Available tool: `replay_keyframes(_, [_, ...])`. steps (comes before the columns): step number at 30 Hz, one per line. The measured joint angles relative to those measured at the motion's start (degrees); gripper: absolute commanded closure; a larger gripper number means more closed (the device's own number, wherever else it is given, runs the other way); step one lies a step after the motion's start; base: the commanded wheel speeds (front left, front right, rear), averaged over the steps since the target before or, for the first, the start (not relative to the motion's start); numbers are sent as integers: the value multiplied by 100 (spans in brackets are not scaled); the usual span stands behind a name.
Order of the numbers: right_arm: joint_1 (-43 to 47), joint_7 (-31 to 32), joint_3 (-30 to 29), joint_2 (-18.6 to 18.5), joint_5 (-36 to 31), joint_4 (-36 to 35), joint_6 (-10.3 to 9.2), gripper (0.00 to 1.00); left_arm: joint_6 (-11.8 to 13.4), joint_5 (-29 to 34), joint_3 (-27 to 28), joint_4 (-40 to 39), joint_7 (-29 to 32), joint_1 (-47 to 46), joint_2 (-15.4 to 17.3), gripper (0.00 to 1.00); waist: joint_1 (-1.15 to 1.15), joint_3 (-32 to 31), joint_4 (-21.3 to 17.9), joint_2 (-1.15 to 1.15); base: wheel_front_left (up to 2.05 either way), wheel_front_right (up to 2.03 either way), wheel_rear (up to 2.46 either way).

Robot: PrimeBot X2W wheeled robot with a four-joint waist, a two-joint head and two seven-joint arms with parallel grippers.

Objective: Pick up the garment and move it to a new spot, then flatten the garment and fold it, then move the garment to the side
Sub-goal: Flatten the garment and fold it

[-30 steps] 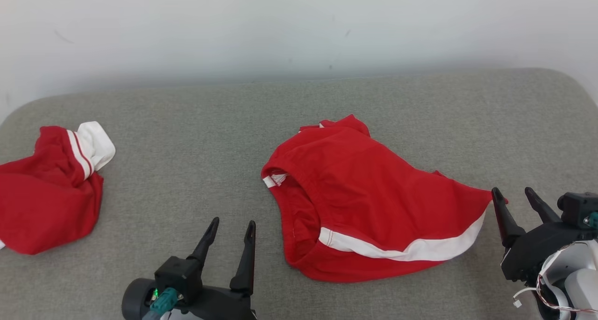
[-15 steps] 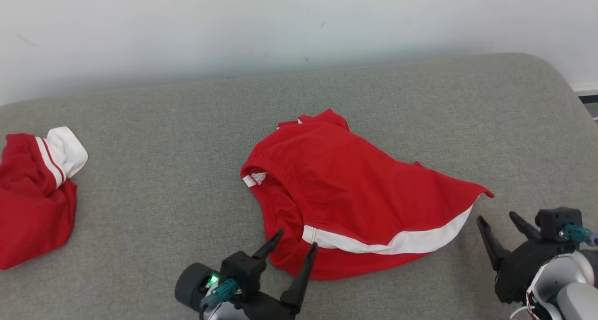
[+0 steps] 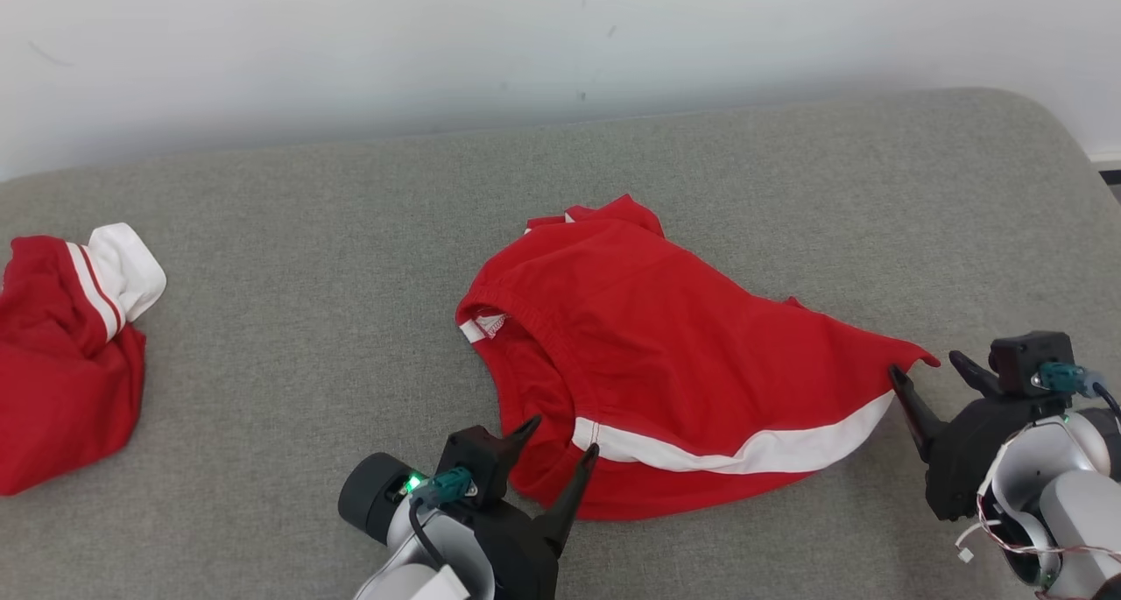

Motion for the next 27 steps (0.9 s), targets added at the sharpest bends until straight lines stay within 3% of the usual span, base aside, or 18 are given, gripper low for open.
replay_keyframes(3, [-267, 94, 138, 29, -43, 216, 127, 0, -21, -260, -123, 204, 63, -231, -5, 0, 0, 66, -19, 0, 0, 0, 0])
replay_keyframes(14, [-722, 214, 392, 175, -214, 836, 247, 0, -42, -946, -643, 712, 205, -689, -26, 0, 0, 220, -29, 0, 0, 0, 0])
replay_keyframes(15, [-759, 222, 405, 186, -227, 900, 265, 0, -37, -999, -697, 766, 227, -727, -26, 11, 1, 228, -28, 0, 0, 0, 0])
replay_keyframes(16, [-781, 231, 414, 190, -240, 932, 272, 13, -20, -1040, -722, 781, 225, -742, -26, 52, 1, 234, -27, 0, 0, 0, 0])
replay_keyframes(17, [-802, 231, 425, 194, -250, 976, 288, 47, 15, -1091, -756, 810, 225, -758, -29, 95, 0, 240, -26, 0, 0, 0, 0])
replay_keyframes(18, [-827, 232, 445, 205, -253, 1032, 288, 67, 14, -1105, -815, 893, 230, -801, -27, 100, 0, 243, -26, 0, 0, 0, 0])
replay_keyframes(19, [-856, 235, 472, 219, -254, 1076, 290, 100, 18, -1120, -836, 968, 241, -843, -32, 100, 0, 245, -29, 0, 0, 0, 0])
replay_keyframes(27, [-917, 143, 489, 272, -266, 1274, 364, 100, 190, -1344, -872, 1161, 132, -1075, -41, 100, 0, 256, -45, 0, 0, 0, 0])
